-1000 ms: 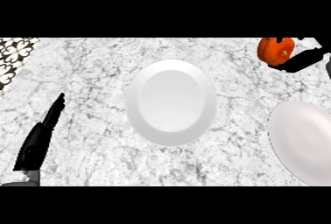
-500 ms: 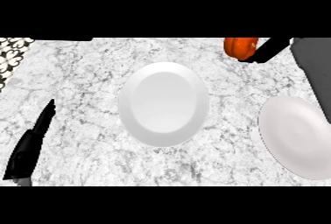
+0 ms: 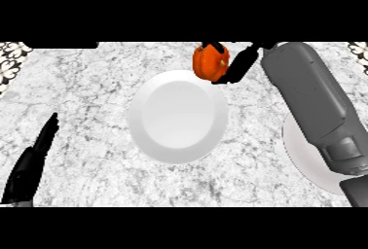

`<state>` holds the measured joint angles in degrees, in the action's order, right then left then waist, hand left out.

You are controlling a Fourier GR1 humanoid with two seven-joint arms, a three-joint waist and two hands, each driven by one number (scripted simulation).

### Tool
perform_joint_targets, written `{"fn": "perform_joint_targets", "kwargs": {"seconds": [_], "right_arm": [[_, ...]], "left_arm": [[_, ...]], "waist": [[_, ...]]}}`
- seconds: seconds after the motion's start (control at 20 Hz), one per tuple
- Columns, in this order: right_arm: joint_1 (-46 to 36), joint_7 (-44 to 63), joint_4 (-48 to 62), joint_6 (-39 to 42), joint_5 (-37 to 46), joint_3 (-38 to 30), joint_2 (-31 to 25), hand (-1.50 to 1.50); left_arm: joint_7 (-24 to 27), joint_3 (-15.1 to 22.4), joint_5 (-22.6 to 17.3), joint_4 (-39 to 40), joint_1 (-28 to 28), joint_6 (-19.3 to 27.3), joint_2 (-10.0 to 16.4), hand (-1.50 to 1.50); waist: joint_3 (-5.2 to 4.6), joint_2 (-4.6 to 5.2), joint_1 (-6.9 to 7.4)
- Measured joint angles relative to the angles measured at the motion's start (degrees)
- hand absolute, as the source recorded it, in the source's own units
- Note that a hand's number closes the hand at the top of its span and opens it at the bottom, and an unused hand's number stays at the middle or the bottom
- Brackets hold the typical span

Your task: Pick the squash from the plate and place it in the plate

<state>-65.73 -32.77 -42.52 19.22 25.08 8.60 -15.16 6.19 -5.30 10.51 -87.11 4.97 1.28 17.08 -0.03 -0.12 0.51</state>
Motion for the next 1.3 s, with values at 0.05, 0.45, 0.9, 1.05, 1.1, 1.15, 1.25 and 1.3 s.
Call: {"fn": "perform_joint_targets", "kwargs": {"seconds": [0.05, 0.45, 0.9, 1.05, 1.1, 1.15, 1.25, 1.3], "right_arm": [[0.1, 1.0, -0.2, -0.1, 0.6, 0.7, 1.2, 1.50], [2.1, 7.3, 0.3, -2.6, 6.5, 6.2, 10.6, 1.50], [4.3, 15.2, 6.1, -6.2, 0.0, 11.7, 14.6, -1.50], [5.0, 17.2, 6.9, -8.8, -3.6, 15.0, 14.9, -1.50], [4.5, 17.6, 7.3, -9.2, -5.1, 15.7, 15.0, -1.50], [4.5, 16.9, 8.1, -10.1, -6.2, 15.9, 15.0, -1.50], [4.6, 15.8, 8.4, -10.9, -8.7, 15.0, 15.1, -1.50], [4.3, 15.2, 8.7, -10.9, -10.0, 13.7, 15.1, -1.50]], "left_arm": [[1.0, -0.2, -0.1, 0.5, 0.3, -0.2, 0.1, 0.00], [0.9, -0.9, 0.4, 2.3, -1.6, -0.5, -0.2, 0.00], [0.5, -0.4, 1.0, 1.6, -2.4, -1.5, -0.5, 0.00], [1.3, -0.6, 1.2, 2.3, -2.5, -1.5, -0.9, 0.00], [1.3, -0.2, 1.5, 2.0, -2.2, -1.3, -1.3, 0.00], [1.4, -0.2, 1.6, 2.3, -2.5, -1.4, -1.3, 0.00], [1.7, -0.5, 1.5, 3.0, -2.6, -1.6, -1.2, 0.00], [1.8, -1.1, 1.2, 3.0, -2.4, -2.0, -0.7, 0.00]], "waist": [[0.00, 0.01, 0.02], [0.00, 0.17, 0.05], [0.01, 0.46, 1.64], [0.00, 0.46, 1.69], [0.01, 0.48, 1.75], [0.01, 0.51, 1.78], [0.01, 0.53, 1.65], [0.02, 0.54, 1.59]]}}
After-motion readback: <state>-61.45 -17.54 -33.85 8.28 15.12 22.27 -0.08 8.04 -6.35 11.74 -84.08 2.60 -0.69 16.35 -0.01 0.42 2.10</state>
